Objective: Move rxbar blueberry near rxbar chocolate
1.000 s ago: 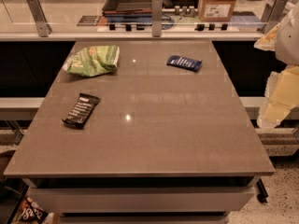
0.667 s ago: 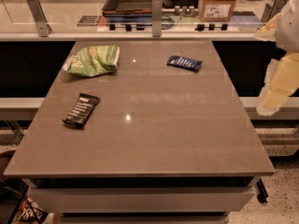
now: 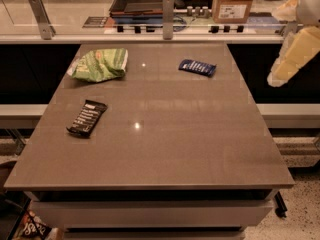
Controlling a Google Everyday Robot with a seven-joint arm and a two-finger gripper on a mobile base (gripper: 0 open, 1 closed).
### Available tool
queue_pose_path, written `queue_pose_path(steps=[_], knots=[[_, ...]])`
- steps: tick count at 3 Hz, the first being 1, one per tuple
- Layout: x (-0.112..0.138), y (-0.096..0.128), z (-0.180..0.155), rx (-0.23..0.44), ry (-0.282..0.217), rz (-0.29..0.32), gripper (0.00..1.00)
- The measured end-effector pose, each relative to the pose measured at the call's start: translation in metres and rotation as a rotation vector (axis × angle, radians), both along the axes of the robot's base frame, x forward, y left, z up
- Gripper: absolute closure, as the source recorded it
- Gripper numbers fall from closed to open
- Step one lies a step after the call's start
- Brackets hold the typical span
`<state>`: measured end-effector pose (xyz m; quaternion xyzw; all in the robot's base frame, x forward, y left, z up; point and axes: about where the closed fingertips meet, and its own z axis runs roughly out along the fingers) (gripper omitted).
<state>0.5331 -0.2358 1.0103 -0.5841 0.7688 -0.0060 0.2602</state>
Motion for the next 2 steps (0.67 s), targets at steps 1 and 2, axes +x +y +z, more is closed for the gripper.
queue_pose_path(steps=[1, 2], knots=[[0.034, -0.006, -0.002, 0.062, -0.043, -0.035, 0.0], [0.059, -0.01, -0.009, 0.083, -0.064, -0.093, 0.0]])
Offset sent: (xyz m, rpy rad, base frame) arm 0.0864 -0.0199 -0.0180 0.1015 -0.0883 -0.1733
